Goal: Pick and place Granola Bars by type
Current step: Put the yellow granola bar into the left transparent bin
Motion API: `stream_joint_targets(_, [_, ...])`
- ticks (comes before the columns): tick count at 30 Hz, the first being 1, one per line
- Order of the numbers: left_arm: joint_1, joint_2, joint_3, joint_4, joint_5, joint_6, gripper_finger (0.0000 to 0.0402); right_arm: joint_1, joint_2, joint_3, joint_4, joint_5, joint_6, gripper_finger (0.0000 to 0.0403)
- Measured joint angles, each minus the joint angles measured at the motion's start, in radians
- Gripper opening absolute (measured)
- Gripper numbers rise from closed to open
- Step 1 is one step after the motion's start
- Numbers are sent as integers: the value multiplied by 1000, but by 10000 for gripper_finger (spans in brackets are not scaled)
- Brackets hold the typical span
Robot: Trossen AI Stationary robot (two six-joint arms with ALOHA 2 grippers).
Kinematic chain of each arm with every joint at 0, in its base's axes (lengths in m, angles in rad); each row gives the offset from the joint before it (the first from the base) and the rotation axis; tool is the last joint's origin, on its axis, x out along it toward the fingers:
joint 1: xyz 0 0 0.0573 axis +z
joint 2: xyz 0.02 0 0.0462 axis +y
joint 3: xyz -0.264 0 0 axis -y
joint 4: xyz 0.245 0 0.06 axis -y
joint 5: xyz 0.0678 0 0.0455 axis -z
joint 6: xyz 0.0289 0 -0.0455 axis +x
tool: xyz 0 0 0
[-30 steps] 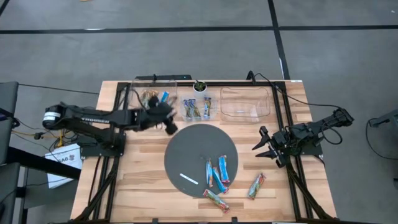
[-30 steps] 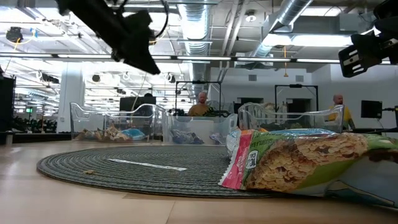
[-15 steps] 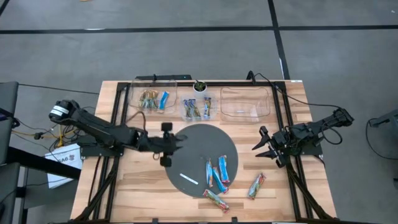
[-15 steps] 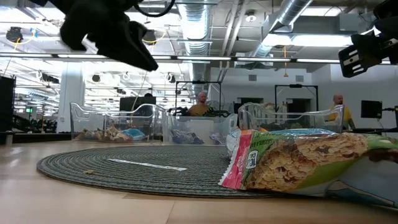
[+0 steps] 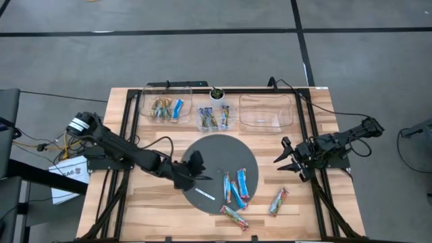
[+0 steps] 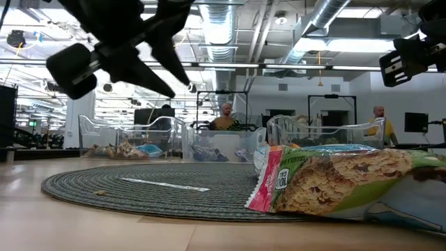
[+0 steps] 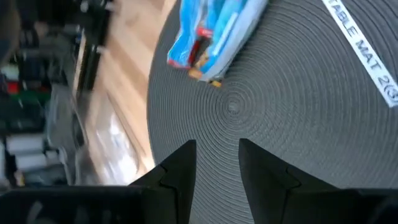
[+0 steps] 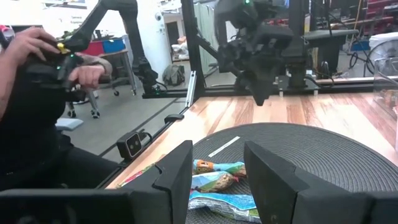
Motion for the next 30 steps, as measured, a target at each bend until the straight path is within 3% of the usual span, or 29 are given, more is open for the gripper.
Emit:
stream_joint_targets(12, [-22, 258, 291, -27, 8, 266, 114, 0, 0, 0, 0, 0, 0, 138])
stream_joint_targets(17, [-26, 344, 396, -80, 59, 319, 114, 0, 0, 0, 0, 0, 0, 138])
stream_joint_targets(30, [-17, 457, 478, -75, 90, 330, 143, 0, 0, 0, -7, -1, 0, 139])
